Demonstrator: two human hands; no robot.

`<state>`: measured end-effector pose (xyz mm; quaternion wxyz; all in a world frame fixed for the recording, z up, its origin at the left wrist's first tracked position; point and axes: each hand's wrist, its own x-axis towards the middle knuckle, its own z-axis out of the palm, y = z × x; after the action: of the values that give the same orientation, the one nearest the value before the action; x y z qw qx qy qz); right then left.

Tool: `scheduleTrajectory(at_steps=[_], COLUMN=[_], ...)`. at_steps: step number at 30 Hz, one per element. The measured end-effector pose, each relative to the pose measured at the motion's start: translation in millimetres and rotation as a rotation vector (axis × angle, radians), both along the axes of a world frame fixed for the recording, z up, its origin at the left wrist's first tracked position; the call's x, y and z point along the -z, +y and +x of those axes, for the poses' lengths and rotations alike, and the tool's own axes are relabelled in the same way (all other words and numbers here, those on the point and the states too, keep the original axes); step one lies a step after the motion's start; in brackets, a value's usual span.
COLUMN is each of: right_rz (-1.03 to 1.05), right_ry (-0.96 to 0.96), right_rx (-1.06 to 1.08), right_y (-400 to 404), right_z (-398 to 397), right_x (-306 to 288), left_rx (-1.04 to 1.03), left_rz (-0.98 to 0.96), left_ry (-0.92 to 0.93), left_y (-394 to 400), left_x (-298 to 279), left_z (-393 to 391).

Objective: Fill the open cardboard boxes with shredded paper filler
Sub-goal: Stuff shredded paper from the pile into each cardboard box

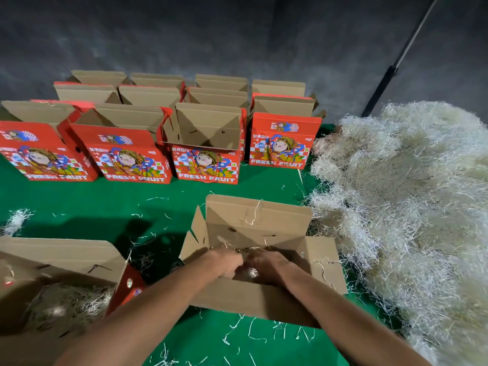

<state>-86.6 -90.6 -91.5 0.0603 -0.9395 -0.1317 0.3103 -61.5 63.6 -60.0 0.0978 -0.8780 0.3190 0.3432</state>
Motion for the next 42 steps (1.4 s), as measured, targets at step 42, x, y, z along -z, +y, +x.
scheduleTrajectory(at_steps=[42], right_rz=[-0.424], right_ry=[-0.009], right_rx=[-0.124], right_y=[-10], right_z=[-5], right_x=[36], left_rx=[0.105], left_rz=[0.228], left_ry=[-0.035], left_y=[-5], left_x=[79], left_z=[27])
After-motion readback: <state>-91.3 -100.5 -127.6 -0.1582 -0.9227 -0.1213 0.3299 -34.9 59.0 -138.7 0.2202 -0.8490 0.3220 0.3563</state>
